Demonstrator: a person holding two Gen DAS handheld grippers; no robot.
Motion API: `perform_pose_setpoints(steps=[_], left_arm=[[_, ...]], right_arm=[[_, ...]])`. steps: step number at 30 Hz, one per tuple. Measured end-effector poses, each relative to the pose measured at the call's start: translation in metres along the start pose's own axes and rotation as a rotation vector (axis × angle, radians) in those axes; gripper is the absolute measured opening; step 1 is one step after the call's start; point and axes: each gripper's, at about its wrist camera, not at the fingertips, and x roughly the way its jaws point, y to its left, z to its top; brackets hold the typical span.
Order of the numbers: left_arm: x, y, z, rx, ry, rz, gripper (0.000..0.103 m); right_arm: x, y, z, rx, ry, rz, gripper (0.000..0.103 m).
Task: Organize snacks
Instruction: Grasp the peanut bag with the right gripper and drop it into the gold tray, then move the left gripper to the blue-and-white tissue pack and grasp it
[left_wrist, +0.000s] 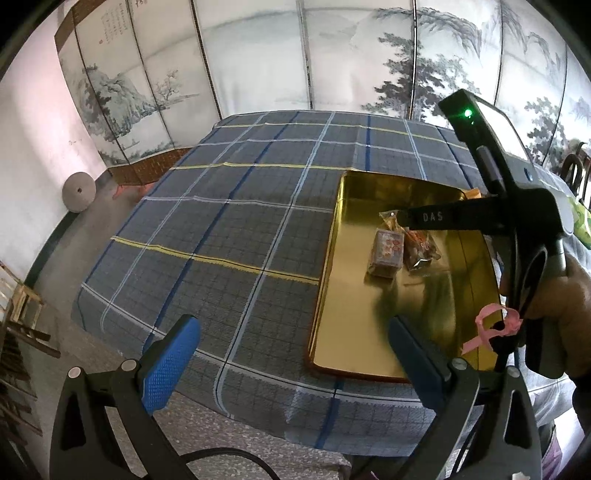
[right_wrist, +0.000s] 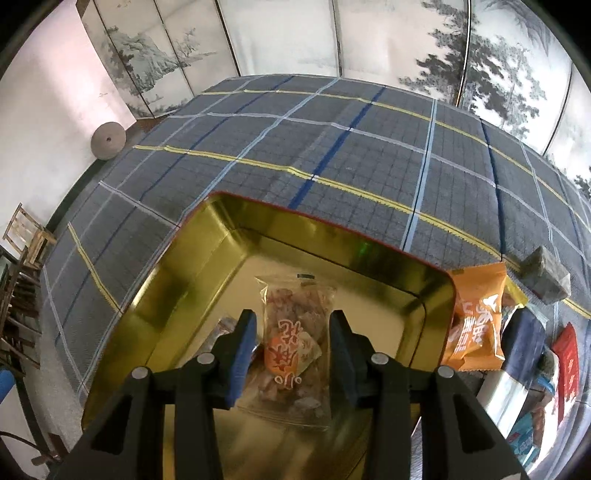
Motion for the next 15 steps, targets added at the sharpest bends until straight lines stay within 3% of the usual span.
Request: perform_pose_setpoints(steps=[15], left_arm=[[-0.004, -0.011, 0.000, 0.038, -0.015, 0.018, 0.101]], right_arm=[[-0.053, 0.003, -0.024, 0.007, -0.175, 0.128, 0.042]])
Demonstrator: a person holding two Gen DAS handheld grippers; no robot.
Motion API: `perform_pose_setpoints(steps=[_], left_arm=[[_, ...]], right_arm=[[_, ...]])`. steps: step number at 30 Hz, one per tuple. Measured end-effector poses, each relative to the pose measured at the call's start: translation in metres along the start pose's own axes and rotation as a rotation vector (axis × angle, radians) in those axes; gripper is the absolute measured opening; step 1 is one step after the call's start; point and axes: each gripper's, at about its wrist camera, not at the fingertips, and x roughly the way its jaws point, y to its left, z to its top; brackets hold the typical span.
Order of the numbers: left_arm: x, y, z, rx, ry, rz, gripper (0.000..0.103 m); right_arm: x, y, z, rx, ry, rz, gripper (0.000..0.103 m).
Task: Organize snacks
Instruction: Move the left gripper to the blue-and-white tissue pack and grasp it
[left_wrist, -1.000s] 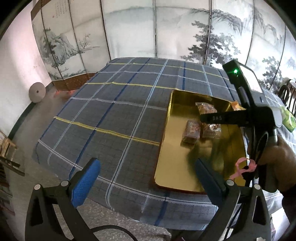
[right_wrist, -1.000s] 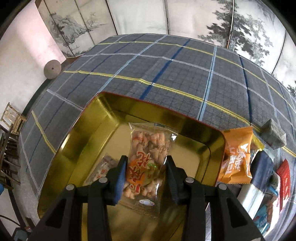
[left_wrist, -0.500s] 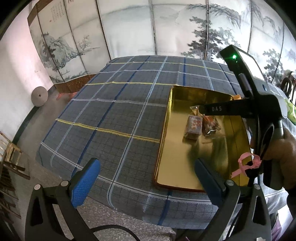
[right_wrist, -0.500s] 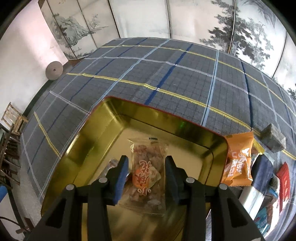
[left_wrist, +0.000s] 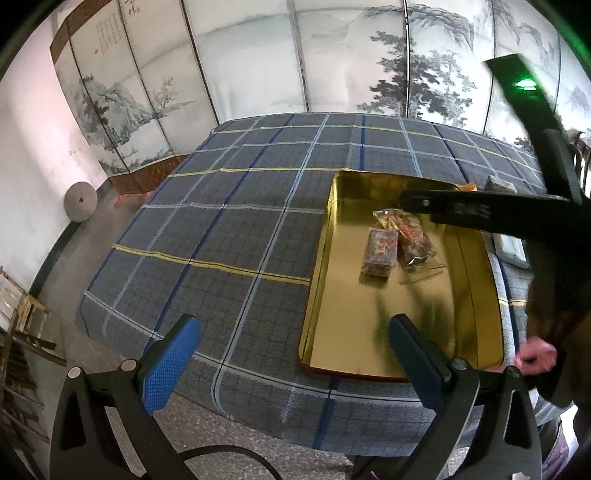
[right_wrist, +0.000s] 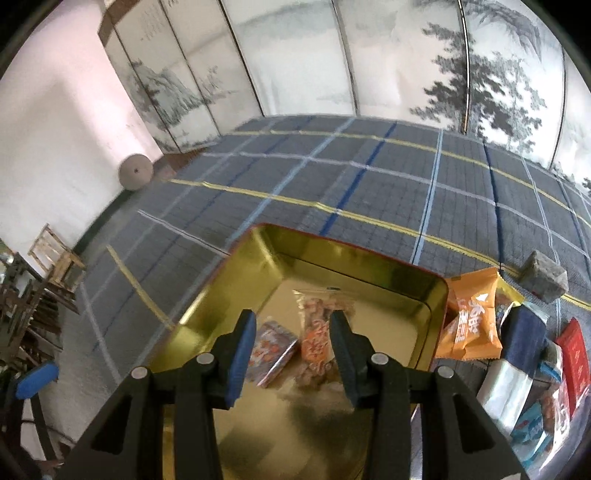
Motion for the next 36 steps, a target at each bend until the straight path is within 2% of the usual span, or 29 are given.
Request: perform_pose_setpoints(steps=[2, 8, 14, 18, 29, 32, 36], left_arm=[[-0.002, -0.003, 0.000, 0.008, -0.005, 0.003, 0.101], [-0.007, -0.011, 0.001, 0.027, -0.014, 0.005, 0.101], [-0.014, -0.019, 0.003, 0.051, -0.031, 0.008, 0.101], [-0.016, -0.027, 0.004, 0.065, -0.033, 0.008, 0.101], [-0.024, -0.055, 0.005, 0.128, -0.037, 0.010, 0.101], [-0.026, -0.067, 0.007, 0.145, -0.019, -0.030, 0.101], [-0.027, -0.089, 0.009, 0.180, 0.033, -0.145, 0.101]], right_arm=[[-0.017, 0.002, -0.008, -0.017, -0.045, 0.016, 0.042], [-0.063, -0.006, -0.038, -0.056, -0.153, -0.018, 0.047], [-0.099, -0.035, -0.066, -0.055, -0.208, -0.104, 0.049], [-0.115, -0.064, -0.082, -0.031, -0.214, -0.174, 0.054], [-0.139, -0.158, -0.124, 0.117, -0.185, -0.329, 0.054], [-0.148, -0.179, -0.132, 0.135, -0.186, -0.398, 0.054], [-0.160, -0.216, -0.145, 0.169, -0.174, -0.522, 0.054]])
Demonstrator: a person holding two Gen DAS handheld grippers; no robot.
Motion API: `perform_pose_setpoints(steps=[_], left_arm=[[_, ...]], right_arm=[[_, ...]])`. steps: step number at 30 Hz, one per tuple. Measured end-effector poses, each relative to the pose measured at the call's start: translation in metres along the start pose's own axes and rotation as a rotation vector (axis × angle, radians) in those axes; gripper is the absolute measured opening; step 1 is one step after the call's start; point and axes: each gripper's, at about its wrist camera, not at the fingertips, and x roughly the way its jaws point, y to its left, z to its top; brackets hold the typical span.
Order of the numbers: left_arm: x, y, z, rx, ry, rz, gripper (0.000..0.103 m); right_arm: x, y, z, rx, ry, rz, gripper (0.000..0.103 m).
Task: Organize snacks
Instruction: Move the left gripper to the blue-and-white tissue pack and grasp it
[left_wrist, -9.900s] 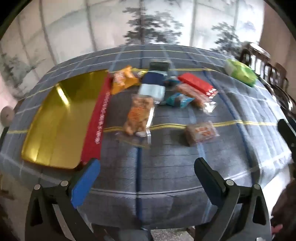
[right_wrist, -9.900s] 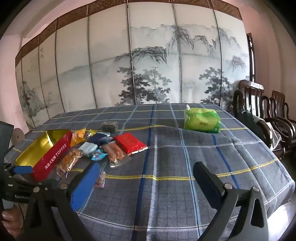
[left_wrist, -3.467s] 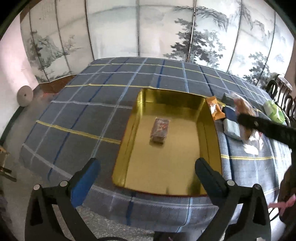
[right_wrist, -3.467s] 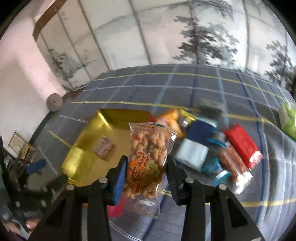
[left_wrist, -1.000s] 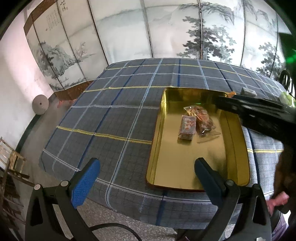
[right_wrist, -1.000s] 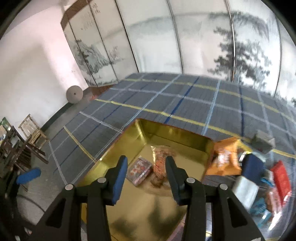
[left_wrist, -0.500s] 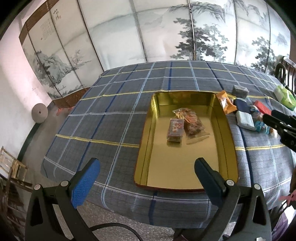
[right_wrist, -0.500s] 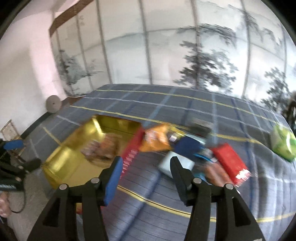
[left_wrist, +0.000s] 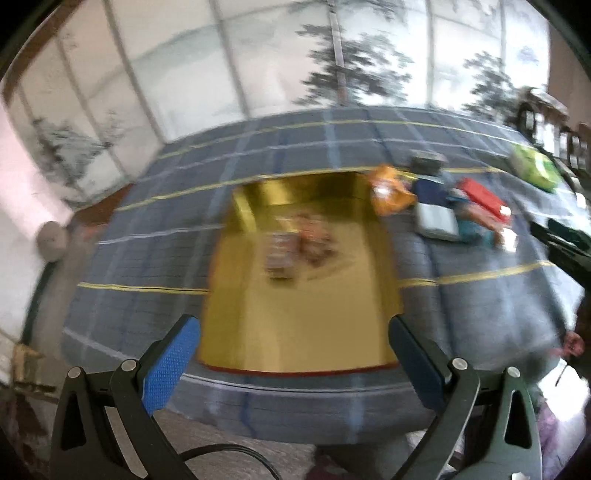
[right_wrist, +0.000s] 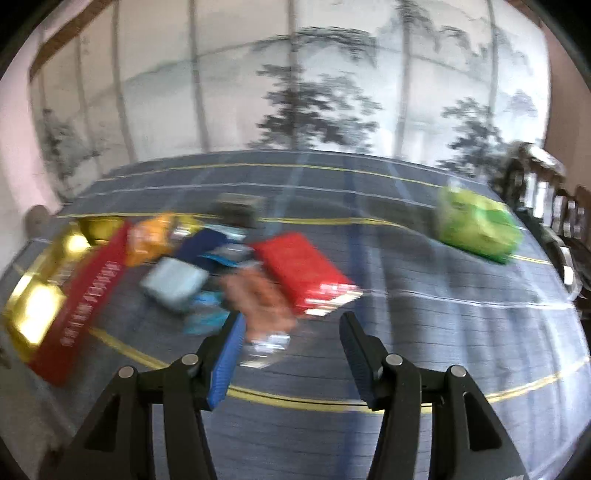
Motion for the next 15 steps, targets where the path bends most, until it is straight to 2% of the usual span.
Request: perform_pose_setpoints(steps=[5, 9, 11, 15], left_arm=[[0.005, -0.037, 0.011, 0.049, 0.062, -0.174, 0.101], [0.013, -0.072, 0.031, 0.094, 0.104, -0.293, 0.101], [0.019, -0.086, 0.043, 0.112, 0.117, -0.329, 0.101], [0.047, -0.114, 0.076, 0.148, 0.162, -0.341, 0.099]], right_arm=[[0.006, -0.044, -0.009, 0.022, 0.006, -0.104, 0.054], [0.011, -0.072, -0.016, 0.075, 0.018, -0.115, 0.054], [0.013, -0.084, -0.020, 0.115, 0.024, -0.089, 0.054], [0.013, -0.089, -0.018, 0.129, 0.000, -0.042, 0.056]])
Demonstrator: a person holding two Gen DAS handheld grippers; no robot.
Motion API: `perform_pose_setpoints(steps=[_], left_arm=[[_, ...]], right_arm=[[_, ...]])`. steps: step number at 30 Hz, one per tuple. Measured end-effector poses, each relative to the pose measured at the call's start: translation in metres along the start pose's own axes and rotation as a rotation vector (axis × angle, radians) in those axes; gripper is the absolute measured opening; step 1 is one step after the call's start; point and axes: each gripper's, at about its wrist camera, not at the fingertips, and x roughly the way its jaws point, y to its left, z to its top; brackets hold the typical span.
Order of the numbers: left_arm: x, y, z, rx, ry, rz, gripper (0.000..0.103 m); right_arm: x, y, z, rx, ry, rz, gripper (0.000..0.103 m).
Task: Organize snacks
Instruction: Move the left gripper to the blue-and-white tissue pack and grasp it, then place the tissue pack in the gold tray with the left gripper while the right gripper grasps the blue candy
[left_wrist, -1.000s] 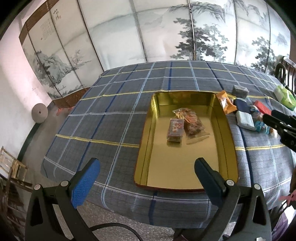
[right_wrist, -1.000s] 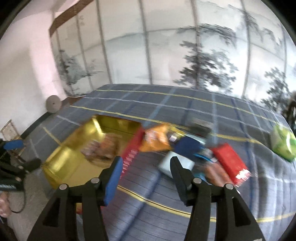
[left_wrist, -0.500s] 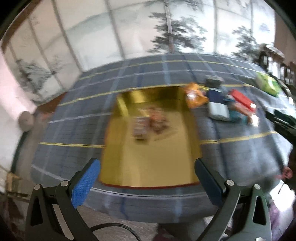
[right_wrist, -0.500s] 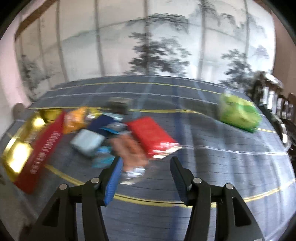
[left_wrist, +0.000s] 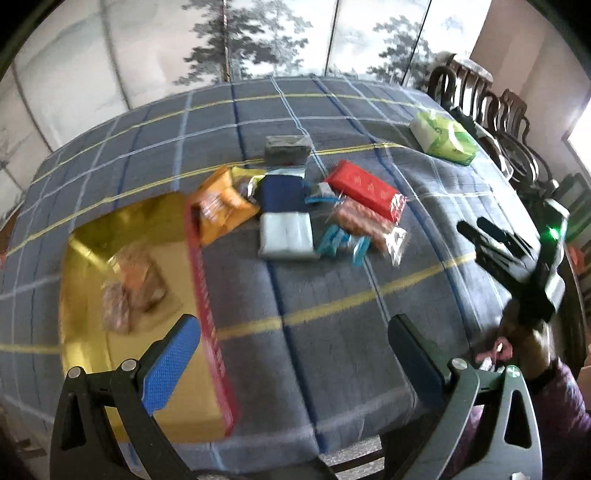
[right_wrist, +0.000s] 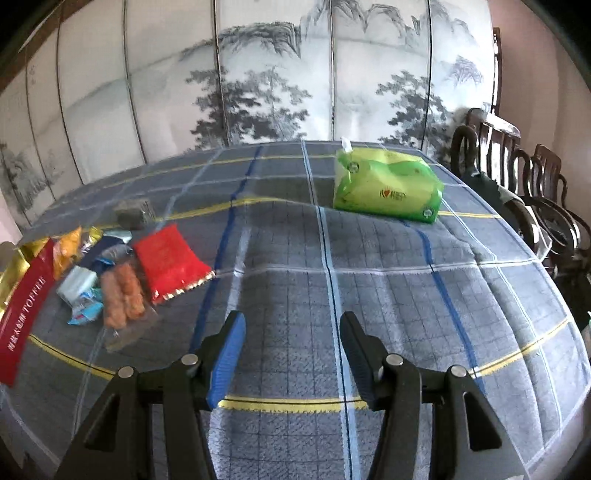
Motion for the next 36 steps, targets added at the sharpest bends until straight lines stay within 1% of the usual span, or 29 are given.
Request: perform_pose_setpoints(steps=[2, 4, 5, 6, 7, 9, 11, 13, 16, 19, 21, 23, 24, 25, 26, 30, 34, 36], left_arm=[[0.015, 0.000, 0.015, -0.005, 0.033, -0.026, 0.096], [0.033, 0.002, 0.029, -0.015, 0.070, -0.027, 0.085], [0.045, 0.004, 0.036, -0.018, 0.099, -0.025, 0.082], [0.052, 0.006, 0.040, -0.026, 0.120, -0.026, 0.074], [0.062, 0.009, 0.045, -0.040, 0.146, -0.037, 0.070], [0.078, 0.013, 0.053, -0.056, 0.181, -0.046, 0.069], [0.092, 0.019, 0.060, -0.080, 0.206, -0.026, 0.069], [0.100, 0.022, 0.065, -0.084, 0.214, -0.047, 0.070], [0.111, 0.024, 0.072, -0.068, 0.226, -0.019, 0.070], [0.124, 0.022, 0.078, -0.042, 0.247, -0.024, 0.070], [0.133, 0.019, 0.082, -0.017, 0.256, 0.001, 0.070], [0.137, 0.015, 0.085, 0.011, 0.235, 0.024, 0.071], [0.137, 0.013, 0.085, 0.026, 0.220, 0.048, 0.062], [0.135, 0.010, 0.085, 0.048, 0.192, 0.080, 0.047], [0.134, 0.008, 0.086, 0.053, 0.181, 0.079, 0.047], [0.129, 0.005, 0.079, 0.002, 0.179, 0.086, 0.046], [0.085, -0.002, 0.057, -0.069, 0.104, 0.063, 0.046], [0.063, -0.006, 0.046, -0.103, 0.080, 0.043, 0.046]], right_arm=[[-0.001, 0.002, 0.000, -0.012, -0.007, 0.025, 0.056], [-0.003, 0.004, -0.001, -0.016, -0.019, 0.042, 0.057], [-0.004, 0.003, -0.001, -0.016, -0.025, 0.057, 0.057], [-0.005, 0.003, -0.002, -0.012, -0.030, 0.076, 0.057], [-0.006, 0.001, -0.002, -0.003, -0.032, 0.088, 0.058], [-0.008, -0.002, -0.003, 0.015, -0.033, 0.108, 0.058], [-0.007, -0.006, -0.002, 0.037, -0.032, 0.133, 0.058], [-0.008, -0.008, -0.002, 0.046, -0.035, 0.151, 0.058], [-0.009, -0.006, -0.003, 0.043, -0.039, 0.174, 0.058], [-0.010, -0.007, -0.003, 0.043, -0.043, 0.188, 0.059], [-0.011, -0.007, -0.003, 0.048, -0.047, 0.196, 0.061], [-0.010, -0.009, -0.003, 0.056, -0.047, 0.204, 0.062], [-0.010, -0.009, -0.003, 0.059, -0.046, 0.207, 0.062], [-0.010, -0.010, -0.003, 0.061, -0.044, 0.209, 0.062], [-0.010, -0.010, -0.003, 0.063, -0.043, 0.212, 0.062], [-0.008, -0.011, -0.003, 0.069, -0.038, 0.215, 0.062], [-0.008, -0.013, -0.002, 0.076, -0.033, 0.221, 0.062], [-0.007, -0.012, -0.002, 0.070, -0.026, 0.222, 0.062]])
